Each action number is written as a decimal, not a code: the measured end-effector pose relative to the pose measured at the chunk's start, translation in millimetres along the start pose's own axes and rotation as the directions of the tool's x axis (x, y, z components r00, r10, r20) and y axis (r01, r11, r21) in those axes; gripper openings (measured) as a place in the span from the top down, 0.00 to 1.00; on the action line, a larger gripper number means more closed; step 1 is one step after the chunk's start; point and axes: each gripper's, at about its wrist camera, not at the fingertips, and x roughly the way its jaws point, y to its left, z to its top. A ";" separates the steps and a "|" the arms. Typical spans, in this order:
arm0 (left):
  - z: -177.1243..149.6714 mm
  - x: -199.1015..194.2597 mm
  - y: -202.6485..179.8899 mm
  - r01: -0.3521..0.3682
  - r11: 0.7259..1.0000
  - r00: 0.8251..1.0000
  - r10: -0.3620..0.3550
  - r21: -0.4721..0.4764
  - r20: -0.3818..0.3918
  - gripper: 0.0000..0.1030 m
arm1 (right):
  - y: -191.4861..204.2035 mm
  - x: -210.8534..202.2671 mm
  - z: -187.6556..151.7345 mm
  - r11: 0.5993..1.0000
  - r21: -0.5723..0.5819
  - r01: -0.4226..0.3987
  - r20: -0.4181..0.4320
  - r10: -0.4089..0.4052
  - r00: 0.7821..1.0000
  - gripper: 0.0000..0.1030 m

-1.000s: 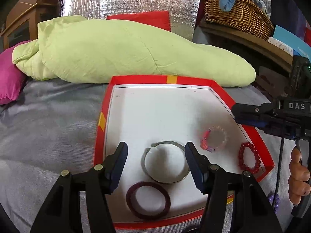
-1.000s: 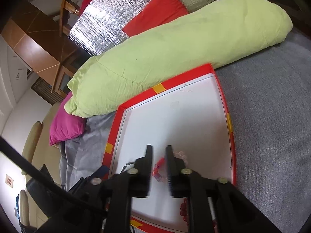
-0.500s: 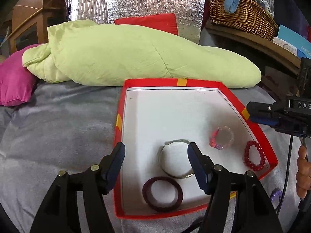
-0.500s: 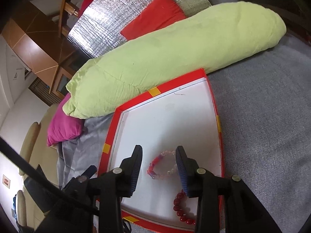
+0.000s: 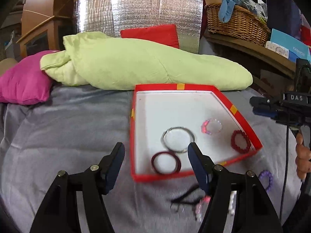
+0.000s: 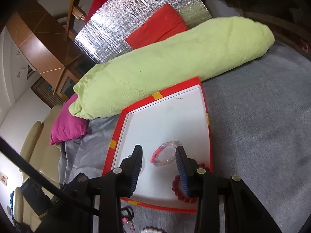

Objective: Organize jewelry
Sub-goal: 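Lower and release the silver bangle with the left tool while the right tool releases the pink bracelet, then move the left tool to the pink crystal bracelet while the right tool reaches the purple bead bracelet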

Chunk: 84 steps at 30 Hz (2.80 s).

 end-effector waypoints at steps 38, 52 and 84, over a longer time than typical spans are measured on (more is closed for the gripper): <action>-83.4 -38.7 -26.2 0.165 0.986 0.961 -0.163 -0.012 -0.222 0.33 | -42.9 -58.2 -106.7 0.987 0.009 0.163 -0.204 -0.158 0.966 0.63; -74.8 -16.8 -34.7 0.215 0.974 0.949 -0.226 -0.073 -0.218 0.34 | -36.1 -40.9 -114.5 0.961 -0.101 0.259 -0.227 -0.275 0.934 0.80; -79.4 -15.5 -44.9 0.261 0.965 0.937 -0.255 -0.005 -0.238 0.92 | -37.2 -55.5 -106.1 0.970 -0.050 0.238 -0.141 -0.242 0.960 0.90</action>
